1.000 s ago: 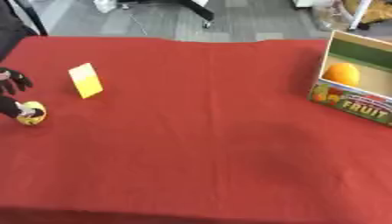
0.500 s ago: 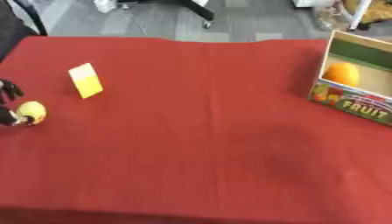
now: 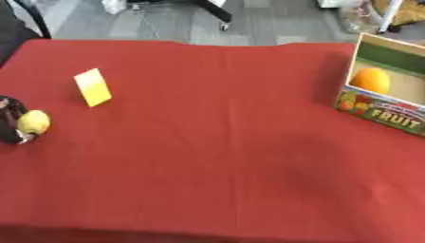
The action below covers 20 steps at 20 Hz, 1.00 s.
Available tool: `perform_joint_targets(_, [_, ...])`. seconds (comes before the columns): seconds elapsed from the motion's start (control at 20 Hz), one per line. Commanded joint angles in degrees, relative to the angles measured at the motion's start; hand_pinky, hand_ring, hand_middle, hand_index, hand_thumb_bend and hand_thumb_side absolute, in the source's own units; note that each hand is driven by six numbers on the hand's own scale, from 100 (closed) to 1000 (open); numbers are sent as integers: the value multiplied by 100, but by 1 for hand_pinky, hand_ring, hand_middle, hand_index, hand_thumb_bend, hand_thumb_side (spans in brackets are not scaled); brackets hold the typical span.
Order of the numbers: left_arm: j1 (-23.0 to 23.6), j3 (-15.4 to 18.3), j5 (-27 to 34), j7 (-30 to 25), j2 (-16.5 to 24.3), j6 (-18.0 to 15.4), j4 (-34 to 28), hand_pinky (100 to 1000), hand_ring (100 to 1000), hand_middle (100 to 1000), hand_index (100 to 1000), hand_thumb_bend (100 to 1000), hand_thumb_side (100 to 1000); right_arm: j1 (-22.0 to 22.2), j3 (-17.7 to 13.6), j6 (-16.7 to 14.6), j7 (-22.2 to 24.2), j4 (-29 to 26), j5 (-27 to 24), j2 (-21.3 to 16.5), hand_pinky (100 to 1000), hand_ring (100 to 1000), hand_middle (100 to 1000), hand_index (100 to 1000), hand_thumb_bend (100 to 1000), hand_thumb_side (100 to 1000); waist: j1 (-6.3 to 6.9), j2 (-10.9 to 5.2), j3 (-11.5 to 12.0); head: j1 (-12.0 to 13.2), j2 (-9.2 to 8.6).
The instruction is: Pick up the objects with one hand, pass them to the other hand, and then place them into the box on the other side of the table.
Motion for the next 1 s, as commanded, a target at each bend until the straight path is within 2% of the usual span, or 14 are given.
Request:
perform_joint_targets(0.05, [-67,58,-3,358,119,10,-47,662,581,552,681,191,204,-36,-11,5,1,-86,0,-49,586,684,626,803,241,478,20,15,-8,7,-36])
perform_joint_targets(0.15, [-52,80,74,570,115,3,-87,631,549,515,642,175,198,-34,-12,8,-2,-78,1,-43,586,684,626,803,240,479,22,16,-12,5,-36])
perform_joint_targets(0.2, [-46,100,126,676,115,-7,-128,587,505,460,578,151,186,-32,-12,10,-4,-74,1,-41,587,683,626,803,239,479,24,15,-12,3,-35])
perform_joint_targets(0.4, [29,227,507,1158,118,-72,-584,550,486,427,535,145,190,-29,-5,8,-2,-67,0,-48,589,683,626,803,239,479,25,9,-9,-11,-41])
perform_joint_targets(0.55, [76,321,932,1498,134,-135,-1253,528,482,421,524,146,197,-32,9,-2,5,-83,0,-72,590,684,627,803,239,478,24,1,4,-14,-36])
perform_joint_targets(0.75, [99,391,1839,1901,57,-271,-2190,485,472,407,500,144,204,-81,95,-55,83,-138,31,-119,594,689,627,805,243,476,13,-9,20,-30,-34])
perform_joint_targets(1.0, [103,77,3223,2142,-122,-486,-3147,466,471,402,489,136,229,-315,320,-290,263,-154,103,-232,593,676,604,816,258,470,-2,-21,10,-65,-27])
